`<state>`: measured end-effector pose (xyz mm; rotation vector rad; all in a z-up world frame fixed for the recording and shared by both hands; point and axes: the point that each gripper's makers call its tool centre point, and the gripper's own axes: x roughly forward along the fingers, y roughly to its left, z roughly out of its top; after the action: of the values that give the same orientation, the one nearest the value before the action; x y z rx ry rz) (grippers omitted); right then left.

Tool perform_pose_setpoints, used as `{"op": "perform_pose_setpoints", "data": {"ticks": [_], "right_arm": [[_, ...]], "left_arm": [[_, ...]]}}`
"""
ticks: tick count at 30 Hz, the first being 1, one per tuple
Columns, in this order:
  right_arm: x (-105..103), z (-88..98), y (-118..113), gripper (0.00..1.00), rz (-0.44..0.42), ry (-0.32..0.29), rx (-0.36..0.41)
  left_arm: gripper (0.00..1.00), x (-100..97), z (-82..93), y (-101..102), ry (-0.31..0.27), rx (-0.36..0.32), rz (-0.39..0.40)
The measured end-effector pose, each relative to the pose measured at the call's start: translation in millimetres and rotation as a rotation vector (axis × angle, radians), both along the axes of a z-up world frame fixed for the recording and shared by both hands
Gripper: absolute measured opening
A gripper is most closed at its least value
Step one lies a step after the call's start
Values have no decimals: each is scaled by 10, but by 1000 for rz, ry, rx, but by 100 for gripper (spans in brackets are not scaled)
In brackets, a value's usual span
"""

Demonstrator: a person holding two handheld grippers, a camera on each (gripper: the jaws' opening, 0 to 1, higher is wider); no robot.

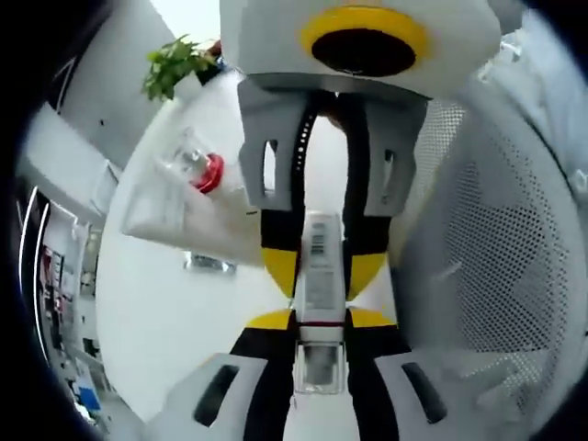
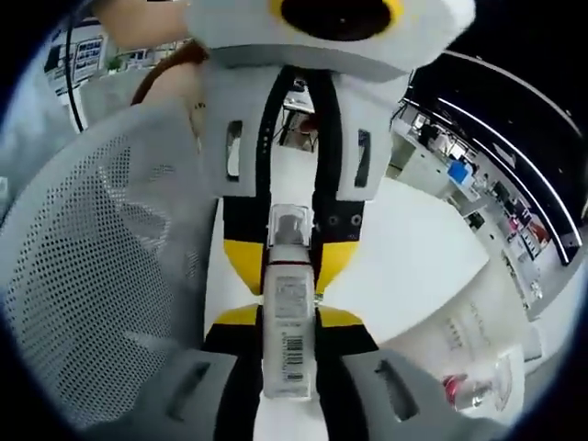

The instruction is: Arrange the skincare products in the storage area until every visible bottle or jar stands upright without overlapping.

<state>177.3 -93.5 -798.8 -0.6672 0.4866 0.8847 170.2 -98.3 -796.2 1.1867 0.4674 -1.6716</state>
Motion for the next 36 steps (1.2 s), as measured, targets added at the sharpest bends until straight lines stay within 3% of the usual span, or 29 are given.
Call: {"op": "perform_pose_setpoints", "data": {"ticks": [6,12,15,19,22,24,25,30,33,34,36], "right_arm": [[-21,33,-28,20,2,-14,3],[-51,44,-85,20,-3,-22,8],[-65,72,-118,20,-14,-28,24],[-93,182,-174,20,-46,-37,117],[-111,263,-239,20,-86,-28,203],[-114,365,-263,20,-115,-25,304],[-120,399,-258,20,-120,-19,341],[-102,517,-295,20,-171,-20,468],[-118,612,-288,20,-188,-2,590],[-131,633,-271,20,-182,4,612],[-150,715,-221,20,-170,1,675]], "left_arm": [[18,4,40,-33,82,-96,13],[24,136,-50,79,96,-113,61],[24,156,-56,106,148,-148,104],[23,164,-4,136,231,-212,155],[24,140,142,87,354,-317,211],[24,150,242,38,424,-389,255],[24,148,260,26,438,-402,260],[27,86,578,-106,635,-579,287],[27,-17,786,-202,686,-681,251],[27,-58,855,-225,742,-703,259],[27,-68,925,-266,758,-744,252]]}}
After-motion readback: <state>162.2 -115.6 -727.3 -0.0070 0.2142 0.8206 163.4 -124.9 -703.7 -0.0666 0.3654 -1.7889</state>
